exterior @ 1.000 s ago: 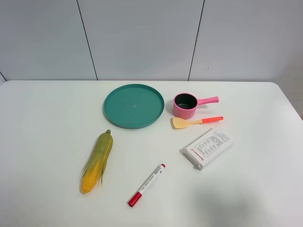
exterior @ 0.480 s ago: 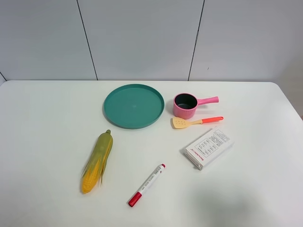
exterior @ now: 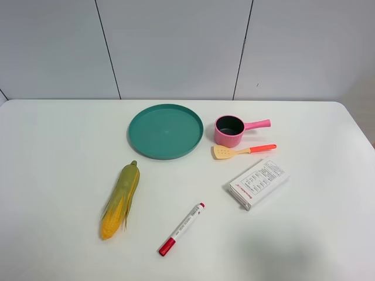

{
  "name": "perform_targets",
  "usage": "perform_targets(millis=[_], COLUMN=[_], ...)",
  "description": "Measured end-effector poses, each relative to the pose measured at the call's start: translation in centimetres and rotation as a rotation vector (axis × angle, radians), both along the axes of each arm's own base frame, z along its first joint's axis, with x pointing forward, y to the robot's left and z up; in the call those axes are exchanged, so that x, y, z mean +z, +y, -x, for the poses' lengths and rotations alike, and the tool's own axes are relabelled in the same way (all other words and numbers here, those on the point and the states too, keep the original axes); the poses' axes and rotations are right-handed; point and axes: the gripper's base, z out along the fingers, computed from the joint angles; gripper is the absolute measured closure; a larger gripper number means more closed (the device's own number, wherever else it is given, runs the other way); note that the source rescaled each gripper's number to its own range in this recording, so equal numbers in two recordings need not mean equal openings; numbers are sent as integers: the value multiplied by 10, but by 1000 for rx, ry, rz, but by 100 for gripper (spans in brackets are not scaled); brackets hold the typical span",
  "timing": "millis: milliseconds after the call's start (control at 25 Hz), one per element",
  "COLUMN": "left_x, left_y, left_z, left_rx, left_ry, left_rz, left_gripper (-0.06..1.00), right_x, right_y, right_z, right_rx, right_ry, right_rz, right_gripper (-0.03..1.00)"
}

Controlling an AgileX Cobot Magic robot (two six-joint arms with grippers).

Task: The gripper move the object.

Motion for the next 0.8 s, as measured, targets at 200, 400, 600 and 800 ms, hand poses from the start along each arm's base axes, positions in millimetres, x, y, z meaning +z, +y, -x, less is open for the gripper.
perform_targets(millis=[200,400,600,800], left_x=[0,-4,-4,-4], left_y=[0,-1,-1,-1], left_z=[3,3,3,3], left_rx=[0,0,0,0], left_ry=[-35,-40,-43,-43], left_rz=[-6,-7,-7,-7], left_gripper=[-6,-6,-6,-6], right_x=[0,0,0,0], right_y=[0,0,0,0], right_z=[0,0,0,0], right_rx=[0,0,0,0], right_ry=[0,0,0,0], right_rz=[0,0,0,0], right_gripper=[-3,-3,-3,-3])
